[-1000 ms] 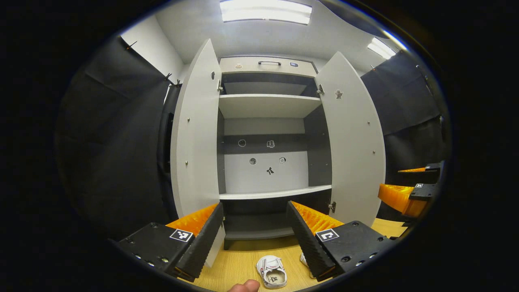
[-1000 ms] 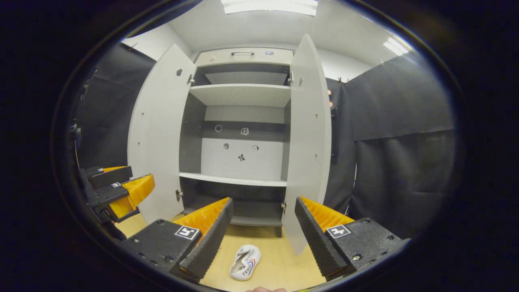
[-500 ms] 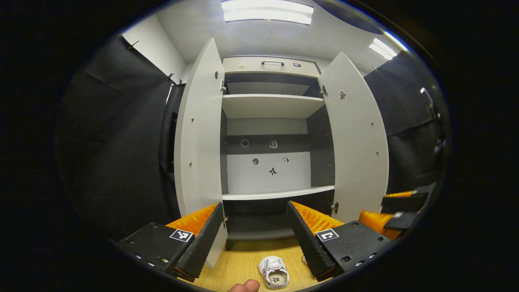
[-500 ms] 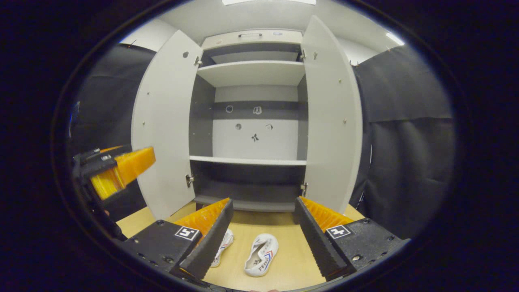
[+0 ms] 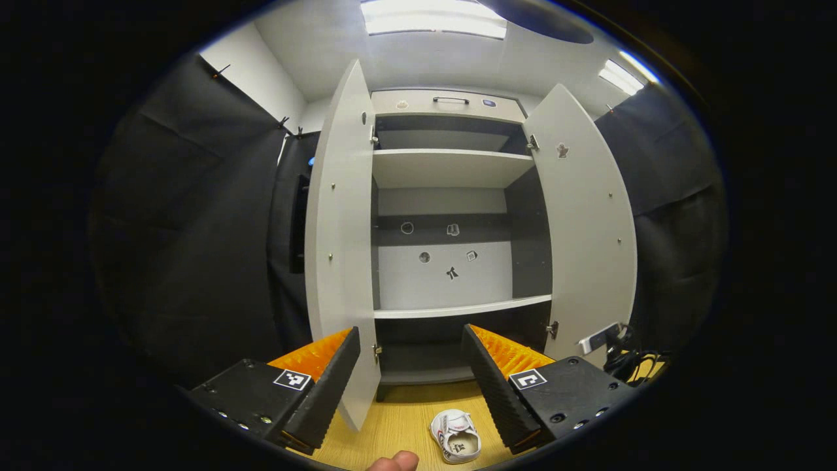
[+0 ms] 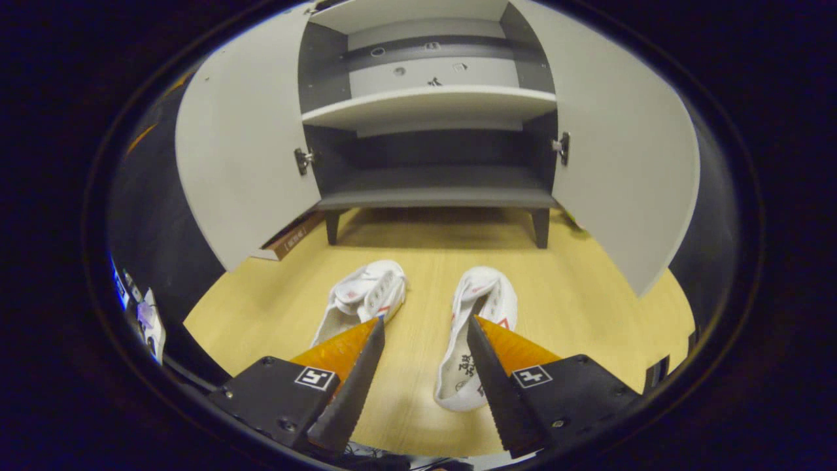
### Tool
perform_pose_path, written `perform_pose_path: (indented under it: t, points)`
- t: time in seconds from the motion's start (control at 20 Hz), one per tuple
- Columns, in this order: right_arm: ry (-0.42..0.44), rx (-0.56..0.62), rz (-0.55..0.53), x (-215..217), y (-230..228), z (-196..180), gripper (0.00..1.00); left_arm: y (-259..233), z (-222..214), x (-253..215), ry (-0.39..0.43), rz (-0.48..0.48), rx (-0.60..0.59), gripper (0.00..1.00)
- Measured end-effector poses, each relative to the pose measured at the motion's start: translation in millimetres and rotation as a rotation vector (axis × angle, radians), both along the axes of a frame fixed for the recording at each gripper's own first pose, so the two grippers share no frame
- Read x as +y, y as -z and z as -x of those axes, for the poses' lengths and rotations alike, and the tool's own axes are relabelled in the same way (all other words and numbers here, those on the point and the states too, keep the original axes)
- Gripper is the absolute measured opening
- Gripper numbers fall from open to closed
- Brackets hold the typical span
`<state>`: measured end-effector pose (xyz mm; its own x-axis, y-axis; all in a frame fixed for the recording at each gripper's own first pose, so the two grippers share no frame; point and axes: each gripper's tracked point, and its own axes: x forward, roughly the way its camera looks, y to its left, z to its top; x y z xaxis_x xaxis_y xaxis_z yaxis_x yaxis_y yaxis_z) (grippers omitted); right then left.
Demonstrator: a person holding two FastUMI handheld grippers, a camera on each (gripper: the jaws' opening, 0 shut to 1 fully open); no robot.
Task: Grab one shoe with the right hand and put it into the shoe cabinet, grab the other shoe with the left hand and put it into the shoe cabinet; then close the right door with the right hand and the left door with the left hand.
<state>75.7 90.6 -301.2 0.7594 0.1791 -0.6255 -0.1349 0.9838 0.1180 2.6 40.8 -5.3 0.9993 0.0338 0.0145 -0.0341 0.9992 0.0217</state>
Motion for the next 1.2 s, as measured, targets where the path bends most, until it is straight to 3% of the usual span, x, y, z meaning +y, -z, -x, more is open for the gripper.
perform_pose_path:
  t: [0.15,0.35,0.4,0.45,0.5,0.55,0.6,0.7,0.8,0.9,1.2]
  points:
    - [0.022,0.055,0.012,-5.5,27.1,-6.8,0.78,7.7,-1.2,14.1,-0.023,0.013,0.015,0.94]
    - [0.048,0.094,0.015,-9.3,48.4,-24.0,0.62,17.8,-5.9,26.2,-0.041,0.026,0.035,0.94]
    - [0.055,0.094,0.018,-9.0,52.6,-30.5,0.56,19.2,-7.2,27.8,-0.043,0.028,0.041,0.94]
    - [0.061,0.099,0.024,-8.2,58.0,-36.7,0.44,21.6,-7.9,29.0,-0.045,0.03,0.047,0.94]
    - [0.063,0.104,0.032,-6.4,64.5,-43.7,0.43,24.0,-9.0,29.3,-0.044,0.032,0.052,0.94]
    - [0.063,0.107,0.045,-7.5,69.9,-48.4,0.29,27.5,-10.7,29.9,-0.043,0.033,0.059,0.94]
    - [0.073,0.107,0.059,-9.8,73.0,-52.6,0.34,30.6,-12.0,30.3,-0.042,0.034,0.067,0.94]
    - [0.095,0.072,0.092,-14.3,75.0,-58.7,0.3,37.1,-13.5,29.9,-0.039,0.036,0.083,0.94]
    - [0.1,0.032,0.117,-17.4,76.4,-61.4,0.15,42.2,-14.6,27.5,-0.031,0.043,0.097,0.94]
    - [0.084,-0.004,0.139,-19.4,74.8,-62.4,0.07,46.6,-15.7,25.1,-0.022,0.045,0.105,0.94]
    - [0.029,-0.147,0.175,-26.8,23.4,-66.7,0.04,49.0,-19.3,6.4,0.005,0.05,0.093,0.94]
